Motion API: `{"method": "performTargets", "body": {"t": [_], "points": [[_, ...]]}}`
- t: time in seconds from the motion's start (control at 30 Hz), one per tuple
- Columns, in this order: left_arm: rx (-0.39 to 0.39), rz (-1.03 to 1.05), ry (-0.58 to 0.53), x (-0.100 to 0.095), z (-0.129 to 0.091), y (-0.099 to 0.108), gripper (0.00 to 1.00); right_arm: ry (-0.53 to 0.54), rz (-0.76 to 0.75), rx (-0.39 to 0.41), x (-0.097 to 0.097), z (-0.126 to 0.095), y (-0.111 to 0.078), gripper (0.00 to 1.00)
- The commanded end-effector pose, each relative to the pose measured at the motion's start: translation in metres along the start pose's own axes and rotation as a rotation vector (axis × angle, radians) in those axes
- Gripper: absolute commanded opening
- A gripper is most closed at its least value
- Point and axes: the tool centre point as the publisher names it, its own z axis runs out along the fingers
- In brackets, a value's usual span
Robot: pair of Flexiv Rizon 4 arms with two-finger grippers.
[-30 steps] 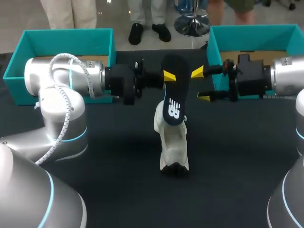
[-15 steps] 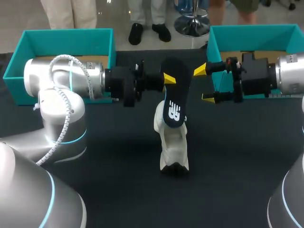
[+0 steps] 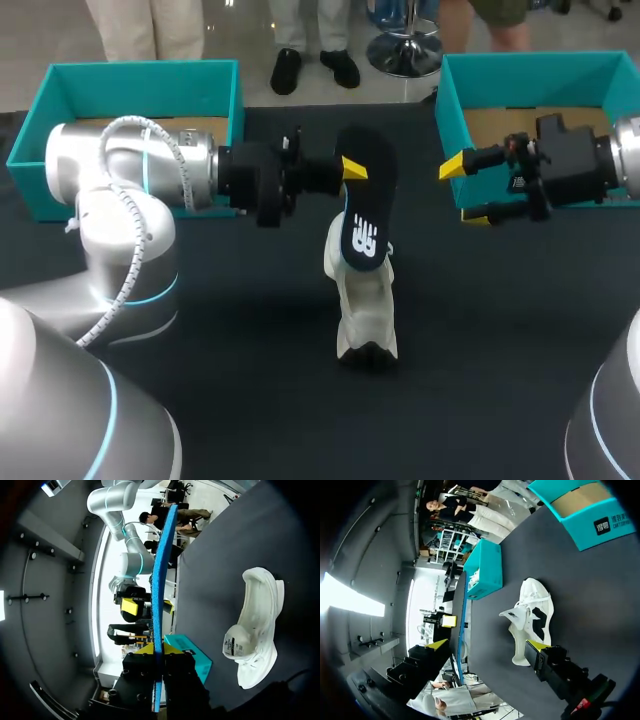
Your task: Take the shoe out of the shoebox, open the shoe tongue, remove and reinsert the insole, then place the shoe into the shoebox
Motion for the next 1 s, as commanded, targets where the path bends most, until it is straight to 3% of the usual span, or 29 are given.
{"method": "performTargets", "body": {"t": [0.03, 0.17, 0.47, 0.73, 1.0], "points": [[-0.001, -0.003, 0.005, 0.0, 0.0, -0.001, 0.0, -0.059, -0.015, 0.018, 0.0, -0.032, -0.011, 1.0], [-0.006, -0.01, 0.003, 0.001, 0.001, 0.0, 0.0, -0.141, -0.043, -0.003, -0.007, -0.048, -0.017, 1.0], [-0.012, -0.027, 0.006, 0.004, 0.004, 0.001, 0.0, -0.261, -0.037, -0.14, -0.026, -0.069, -0.027, 1.0], [-0.012, -0.031, 0.005, 0.003, 0.008, 0.002, 0.0, -0.286, -0.006, -0.141, -0.044, -0.073, -0.04, 1.0], [-0.013, -0.035, 0.007, 0.003, 0.01, 0.003, 0.0, -0.29, 0.008, -0.154, -0.058, -0.077, -0.04, 1.0]]}}
